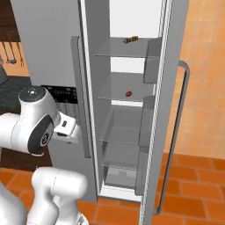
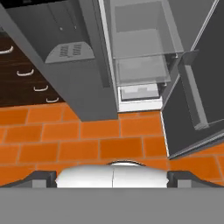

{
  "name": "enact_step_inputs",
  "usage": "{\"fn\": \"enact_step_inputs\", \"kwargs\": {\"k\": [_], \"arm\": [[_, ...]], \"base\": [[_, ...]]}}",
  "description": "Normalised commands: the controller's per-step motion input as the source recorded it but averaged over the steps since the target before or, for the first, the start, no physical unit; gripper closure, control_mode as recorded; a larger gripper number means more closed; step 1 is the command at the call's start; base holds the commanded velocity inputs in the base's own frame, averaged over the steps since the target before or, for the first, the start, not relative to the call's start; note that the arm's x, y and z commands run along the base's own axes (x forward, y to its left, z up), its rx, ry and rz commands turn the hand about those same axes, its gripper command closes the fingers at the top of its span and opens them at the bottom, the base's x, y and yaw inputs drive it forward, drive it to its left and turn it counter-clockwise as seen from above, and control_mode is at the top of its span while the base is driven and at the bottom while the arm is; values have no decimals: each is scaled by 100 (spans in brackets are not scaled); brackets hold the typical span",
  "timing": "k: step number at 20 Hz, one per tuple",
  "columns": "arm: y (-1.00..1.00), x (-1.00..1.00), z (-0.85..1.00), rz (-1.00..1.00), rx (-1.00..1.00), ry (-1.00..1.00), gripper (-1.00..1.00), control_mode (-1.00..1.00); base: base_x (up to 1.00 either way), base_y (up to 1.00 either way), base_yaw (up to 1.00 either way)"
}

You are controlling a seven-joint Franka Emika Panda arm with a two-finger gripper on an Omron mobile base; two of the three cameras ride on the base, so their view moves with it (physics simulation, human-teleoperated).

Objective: Take the strawberry from the fridge and place it on top of the pancake, located on the dining counter.

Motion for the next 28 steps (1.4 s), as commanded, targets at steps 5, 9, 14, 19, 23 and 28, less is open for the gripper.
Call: {"fn": "enact_step_inputs", "kwargs": {"k": [5, 9, 14, 19, 23, 28], "arm": [[13, -5, -9, -6, -7, 15, -100, -100], [0, -5, -31, 0, -10, -16, -100, -100], [0, 0, -10, 0, -3, -2, -100, -100], [0, 0, 0, 0, 0, 0, -100, -100], [0, 0, 0, 0, 0, 0, -100, -100], [0, 6, 0, 0, 0, 0, -100, 100]], "base": [[0, 0, 0], [0, 0, 0], [0, 0, 0], [0, 0, 0], [0, 0, 0], [17, 0, -1]]}}
